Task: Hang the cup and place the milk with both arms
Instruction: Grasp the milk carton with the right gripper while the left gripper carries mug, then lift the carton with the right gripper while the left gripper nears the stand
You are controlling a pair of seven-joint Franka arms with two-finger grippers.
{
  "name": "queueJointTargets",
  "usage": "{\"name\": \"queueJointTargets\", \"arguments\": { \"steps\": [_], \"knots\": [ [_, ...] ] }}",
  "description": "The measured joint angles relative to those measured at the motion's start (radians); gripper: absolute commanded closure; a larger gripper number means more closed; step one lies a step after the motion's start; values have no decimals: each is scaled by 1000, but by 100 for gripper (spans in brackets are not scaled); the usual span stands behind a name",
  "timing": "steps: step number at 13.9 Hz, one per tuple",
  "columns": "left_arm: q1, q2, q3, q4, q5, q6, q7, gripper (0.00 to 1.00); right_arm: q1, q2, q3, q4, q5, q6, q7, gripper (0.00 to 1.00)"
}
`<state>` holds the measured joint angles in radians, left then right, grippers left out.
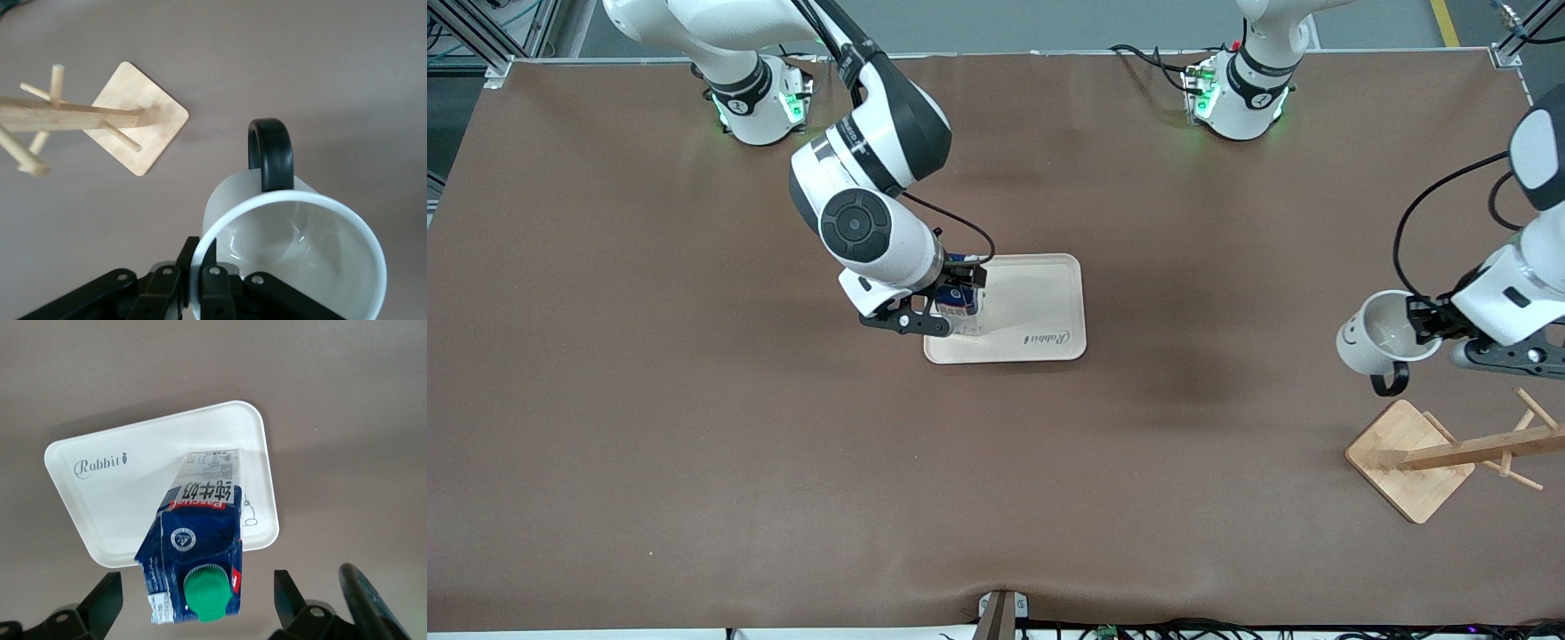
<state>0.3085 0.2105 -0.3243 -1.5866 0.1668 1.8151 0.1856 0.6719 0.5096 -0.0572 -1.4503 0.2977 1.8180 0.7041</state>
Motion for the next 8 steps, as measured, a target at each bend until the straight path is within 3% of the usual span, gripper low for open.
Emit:
{"name": "queueJointTargets", "arguments": {
  "steps": [8],
  "knots": [
    [121, 4, 2, 23, 0, -6, 239, 100, 54, 1, 0, -71, -11, 68, 0, 0]
  ]
}}
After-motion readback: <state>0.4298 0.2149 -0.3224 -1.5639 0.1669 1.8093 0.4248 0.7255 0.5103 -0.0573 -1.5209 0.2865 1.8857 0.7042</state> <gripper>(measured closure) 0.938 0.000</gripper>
